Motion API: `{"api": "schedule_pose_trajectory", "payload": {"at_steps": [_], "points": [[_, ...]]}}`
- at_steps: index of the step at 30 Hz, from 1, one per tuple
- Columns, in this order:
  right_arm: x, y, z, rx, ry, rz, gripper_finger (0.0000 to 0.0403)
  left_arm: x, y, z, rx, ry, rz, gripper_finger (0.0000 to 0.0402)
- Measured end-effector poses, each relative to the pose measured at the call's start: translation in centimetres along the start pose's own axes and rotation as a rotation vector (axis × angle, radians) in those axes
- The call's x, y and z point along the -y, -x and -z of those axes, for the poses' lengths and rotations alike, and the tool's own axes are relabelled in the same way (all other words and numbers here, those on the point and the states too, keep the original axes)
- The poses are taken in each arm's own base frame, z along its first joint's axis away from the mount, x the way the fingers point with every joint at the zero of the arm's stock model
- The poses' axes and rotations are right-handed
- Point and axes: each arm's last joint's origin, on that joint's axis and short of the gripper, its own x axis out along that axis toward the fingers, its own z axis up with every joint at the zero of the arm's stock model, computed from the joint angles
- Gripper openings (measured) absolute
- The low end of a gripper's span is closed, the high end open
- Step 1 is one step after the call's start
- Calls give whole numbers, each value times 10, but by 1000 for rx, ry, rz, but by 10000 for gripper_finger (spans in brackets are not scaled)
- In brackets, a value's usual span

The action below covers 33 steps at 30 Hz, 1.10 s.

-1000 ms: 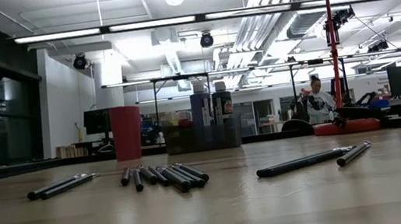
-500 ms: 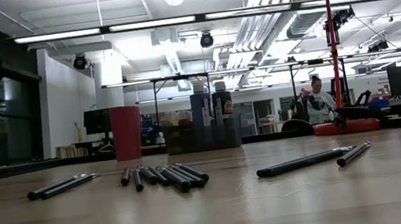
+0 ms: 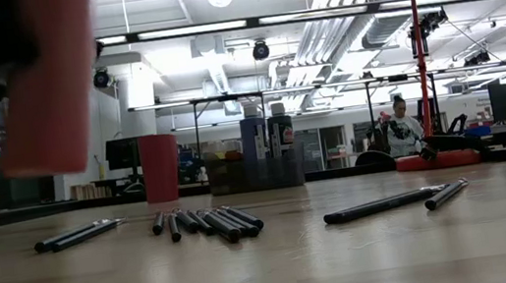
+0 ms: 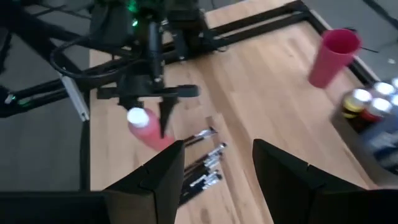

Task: Pick & Place Paint Supplies
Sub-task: Put the pink paint bottle into the black bin

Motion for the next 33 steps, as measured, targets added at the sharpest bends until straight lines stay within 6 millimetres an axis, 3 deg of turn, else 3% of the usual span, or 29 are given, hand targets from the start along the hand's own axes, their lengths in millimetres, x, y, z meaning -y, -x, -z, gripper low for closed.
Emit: {"api": "schedule_pose_trajectory", "payload": {"at_steps": [6, 11, 20, 25, 33], "points": [[-12, -36, 8, -73, 128, -12, 183, -26, 16, -52, -103, -76, -109, 167], [-20, -60, 13, -88, 237, 8, 183, -45, 29, -77, -114, -84, -184, 168], [-32, -93, 12, -7, 258, 41, 183, -60, 33, -82, -112, -70, -230, 168], [-35, -121, 19, -17, 276, 61, 183, -60, 33, -81, -121, -76, -229, 168], [-40, -138, 18, 30, 260, 53, 183, -60, 34, -81, -130, -76, -227, 168]]}}
